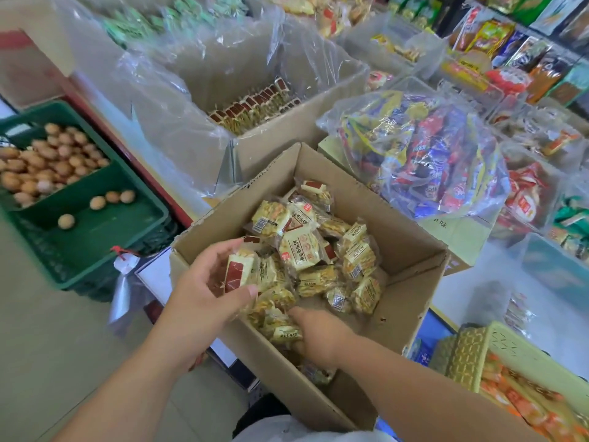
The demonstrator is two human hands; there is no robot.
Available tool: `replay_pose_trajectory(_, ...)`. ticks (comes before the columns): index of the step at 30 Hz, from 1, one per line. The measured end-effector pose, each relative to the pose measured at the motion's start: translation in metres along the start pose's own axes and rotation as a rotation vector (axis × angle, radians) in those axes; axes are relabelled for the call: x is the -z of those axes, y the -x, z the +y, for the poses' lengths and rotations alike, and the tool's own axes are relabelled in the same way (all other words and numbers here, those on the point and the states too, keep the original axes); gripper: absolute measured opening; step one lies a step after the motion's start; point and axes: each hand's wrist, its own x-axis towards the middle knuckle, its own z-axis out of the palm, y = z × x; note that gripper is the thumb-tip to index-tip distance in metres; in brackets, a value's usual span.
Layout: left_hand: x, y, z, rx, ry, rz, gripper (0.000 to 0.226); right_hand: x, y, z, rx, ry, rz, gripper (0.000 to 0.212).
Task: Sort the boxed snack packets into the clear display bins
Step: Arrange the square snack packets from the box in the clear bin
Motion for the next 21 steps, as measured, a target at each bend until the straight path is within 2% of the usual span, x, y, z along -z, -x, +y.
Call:
replay_pose_trajectory(3, -0.004, 0.007, -0.002, 0.037, 0.099, -0.007, 0.059, 0.023, 0.020, 0.014, -0.003, -0.195, 0.052, 0.053)
replay_pose_trajectory(6, -0.018, 0.014, -0.003, 0.091, 0.174, 0.001, 0.059, 0.049, 0.054, 0.035, 0.004, -0.578, 0.151, 0.053)
replay_pose_trajectory(8, -0.034, 0.018, -0.003, 0.119, 0.212, 0.015, 0.066, 0.060, 0.080, 0.046, 0.046, -0.902, 0.275, 0.053)
replay_pose_trajectory(10, -0.055, 0.019, 0.000, 0.147, 0.196, 0.046, 0.073, 0.065, 0.103, 0.054, 0.092, -1.068, 0.450, 0.046)
replay_pose_trajectory(12, -0.082, 0.020, 0.004, 0.208, 0.256, 0.044, 0.075, 0.066, 0.120, 0.058, 0.147, -1.058, 0.651, 0.047)
replay_pose_trajectory(14, -0.115, 0.023, 0.011, 0.292, 0.364, 0.028, 0.069, 0.065, 0.135, 0.062, 0.218, -0.997, 0.788, 0.047)
replay_pose_trajectory(17, -0.170, 0.031, 0.028, 0.407, 0.606, -0.060, 0.032, 0.062, 0.153, 0.074, 0.288, -0.739, 0.880, 0.061)
replay_pose_trajectory(18, -0.187, 0.035, 0.033, 0.426, 0.649, -0.106, 0.028, 0.060, 0.158, 0.082, 0.300, -0.685, 0.888, 0.062)
replay_pose_trajectory(21, -0.229, 0.041, 0.036, 0.447, 0.684, -0.181, 0.046, 0.055, 0.175, 0.111, 0.297, -0.707, 0.902, 0.058)
